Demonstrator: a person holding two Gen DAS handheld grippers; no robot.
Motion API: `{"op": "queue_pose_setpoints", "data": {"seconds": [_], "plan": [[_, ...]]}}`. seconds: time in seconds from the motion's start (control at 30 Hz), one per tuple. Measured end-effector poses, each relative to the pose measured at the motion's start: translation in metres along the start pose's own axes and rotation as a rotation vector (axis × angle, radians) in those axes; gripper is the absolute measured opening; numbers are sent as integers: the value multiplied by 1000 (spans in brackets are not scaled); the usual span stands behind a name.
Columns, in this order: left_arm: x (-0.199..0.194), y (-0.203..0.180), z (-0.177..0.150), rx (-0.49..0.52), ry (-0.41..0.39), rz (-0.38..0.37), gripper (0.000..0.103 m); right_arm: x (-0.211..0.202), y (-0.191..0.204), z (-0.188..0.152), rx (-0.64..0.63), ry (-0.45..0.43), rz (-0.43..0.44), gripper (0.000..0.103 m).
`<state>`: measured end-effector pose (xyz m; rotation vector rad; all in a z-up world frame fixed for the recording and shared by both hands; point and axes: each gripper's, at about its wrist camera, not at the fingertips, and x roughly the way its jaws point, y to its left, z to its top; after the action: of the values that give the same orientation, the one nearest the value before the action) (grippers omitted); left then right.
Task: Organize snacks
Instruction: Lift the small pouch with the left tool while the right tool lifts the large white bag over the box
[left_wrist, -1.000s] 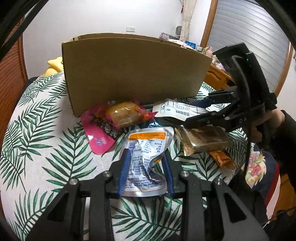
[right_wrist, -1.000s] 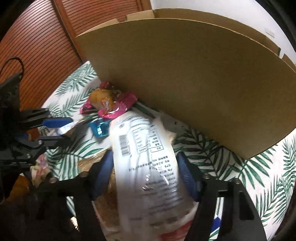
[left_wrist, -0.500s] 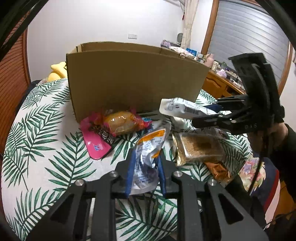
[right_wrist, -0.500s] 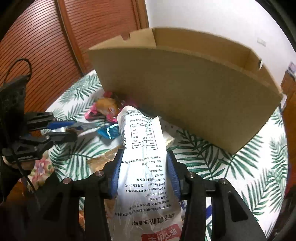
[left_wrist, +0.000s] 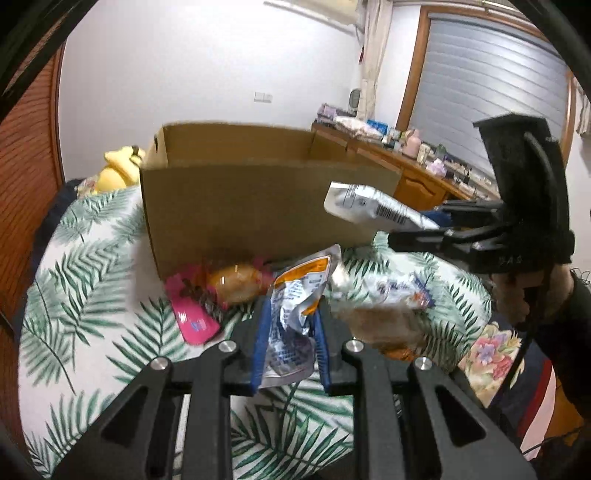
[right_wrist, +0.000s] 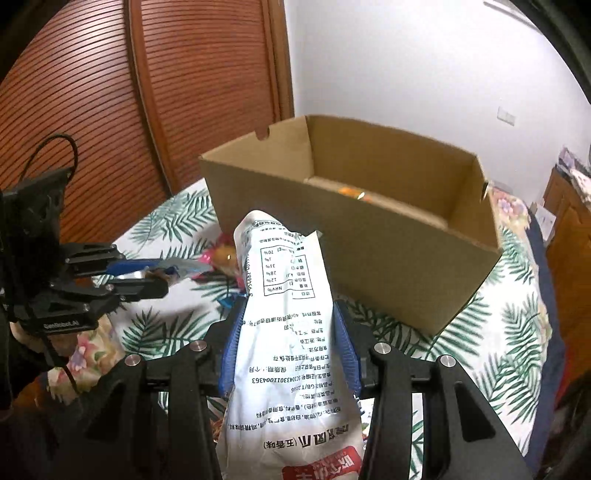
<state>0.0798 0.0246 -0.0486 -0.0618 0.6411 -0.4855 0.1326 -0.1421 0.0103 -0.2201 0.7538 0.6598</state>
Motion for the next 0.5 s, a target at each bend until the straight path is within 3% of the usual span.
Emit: {"op": "queue_pose_setpoints", "data": {"seconds": [0.5], "plan": [[-7, 10, 99, 11, -147, 44, 20, -23, -11, 50, -3, -104, -95, 46]]}}
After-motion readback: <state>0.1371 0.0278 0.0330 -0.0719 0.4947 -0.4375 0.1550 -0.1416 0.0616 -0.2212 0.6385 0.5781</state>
